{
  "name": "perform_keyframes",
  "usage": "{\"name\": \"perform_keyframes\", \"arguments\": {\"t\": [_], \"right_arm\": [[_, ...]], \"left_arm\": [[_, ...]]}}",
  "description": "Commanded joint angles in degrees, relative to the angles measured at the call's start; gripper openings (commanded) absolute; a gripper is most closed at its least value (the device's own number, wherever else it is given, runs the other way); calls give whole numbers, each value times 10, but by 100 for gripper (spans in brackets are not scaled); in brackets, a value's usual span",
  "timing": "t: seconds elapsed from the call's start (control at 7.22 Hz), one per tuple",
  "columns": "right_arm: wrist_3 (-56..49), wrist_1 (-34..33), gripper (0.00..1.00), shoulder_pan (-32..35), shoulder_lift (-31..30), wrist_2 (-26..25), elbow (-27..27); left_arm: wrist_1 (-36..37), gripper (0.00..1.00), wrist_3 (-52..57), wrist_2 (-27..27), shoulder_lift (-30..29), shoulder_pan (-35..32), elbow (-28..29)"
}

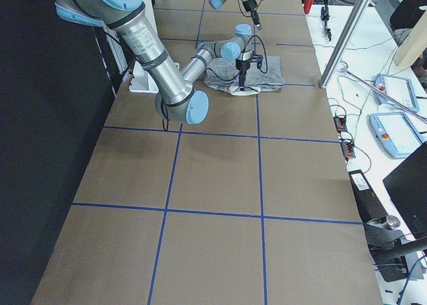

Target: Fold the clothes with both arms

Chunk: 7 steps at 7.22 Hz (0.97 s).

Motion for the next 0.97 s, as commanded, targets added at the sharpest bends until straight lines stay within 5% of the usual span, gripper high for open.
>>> {"name": "perform_keyframes", "arguments": {"t": [0.0, 0.42, 0.83], "right_arm": [[199, 30, 71, -92, -27, -105, 57], [238, 39, 70, -120, -47, -111, 62], [249, 40, 71, -133, -74, -108, 83]], "left_arm": [[2, 38, -1, 0, 0, 0, 4], [16, 25, -33, -1, -11, 5, 13], [8, 40, -34, -31, -15, 2, 14]]}}
